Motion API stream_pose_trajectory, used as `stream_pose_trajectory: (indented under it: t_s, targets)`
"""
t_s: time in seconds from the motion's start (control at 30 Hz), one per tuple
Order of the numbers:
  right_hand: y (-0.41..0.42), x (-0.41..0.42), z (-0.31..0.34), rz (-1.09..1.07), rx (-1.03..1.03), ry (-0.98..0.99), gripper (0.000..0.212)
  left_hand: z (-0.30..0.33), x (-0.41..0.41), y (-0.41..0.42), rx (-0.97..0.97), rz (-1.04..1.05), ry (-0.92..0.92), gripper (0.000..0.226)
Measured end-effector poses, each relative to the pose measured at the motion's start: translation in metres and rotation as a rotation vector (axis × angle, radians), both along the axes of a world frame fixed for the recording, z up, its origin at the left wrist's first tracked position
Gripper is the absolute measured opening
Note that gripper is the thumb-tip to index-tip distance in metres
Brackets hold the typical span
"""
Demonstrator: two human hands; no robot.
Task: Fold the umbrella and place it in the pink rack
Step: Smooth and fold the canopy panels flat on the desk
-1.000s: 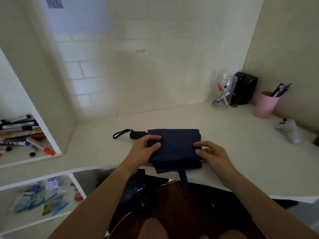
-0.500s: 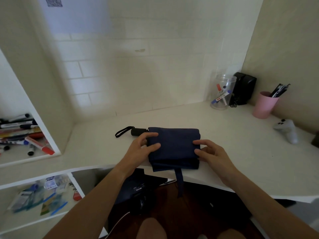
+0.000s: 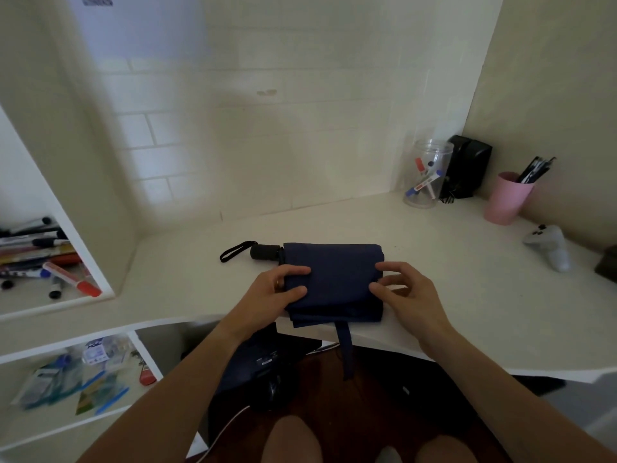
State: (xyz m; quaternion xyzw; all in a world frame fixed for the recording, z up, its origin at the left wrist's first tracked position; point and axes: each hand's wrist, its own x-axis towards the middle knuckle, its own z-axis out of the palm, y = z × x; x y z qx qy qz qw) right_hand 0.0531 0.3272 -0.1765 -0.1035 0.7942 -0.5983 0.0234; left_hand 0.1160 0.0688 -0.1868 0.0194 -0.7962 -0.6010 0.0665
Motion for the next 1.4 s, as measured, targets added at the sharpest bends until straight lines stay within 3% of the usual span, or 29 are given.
stream_pose_trajectory:
  t_s: [0.13,0.4,0.6,0.87,1.0,1.13,1.27,1.33,1.4]
  targets:
    - [0.002,0.006,0.004,0.039,-0.089,-0.078,0.034,-0.001,0.003,0.0,0.022,-0.003,-0.006,0.036]
    - [0.001,0.007,0.005,0.057,-0.166,-0.078,0.026,-0.001,0.004,0.0,-0.024,-0.034,0.002,0.037]
    - [0.012,0.001,-0.007,0.138,0.069,0.043,0.018,-0.003,0.009,-0.001,-0.076,-0.074,0.04,0.04]
    - [0.015,0.008,-0.01,0.262,0.387,0.241,0.021,-0.014,0.018,-0.01,-0.379,-0.034,0.115,0.038]
    - [0.012,0.019,-0.009,0.304,0.66,0.417,0.036,-0.016,0.019,-0.007,-0.471,-0.008,0.16,0.034]
    - [0.011,0.027,-0.019,0.293,0.673,0.521,0.018,-0.026,0.019,-0.011,-0.687,0.112,0.274,0.022]
    - [0.01,0.03,-0.024,0.26,0.681,0.541,0.01,-0.027,0.027,-0.017,-0.778,0.14,0.328,0.02]
    - [0.008,0.03,-0.02,0.259,0.721,0.531,0.01,-0.016,0.026,-0.014,-0.909,0.079,0.436,0.027]
    - [0.006,0.031,-0.013,0.271,0.796,0.507,0.012,-0.001,0.016,-0.008,-1.034,-0.071,0.415,0.042]
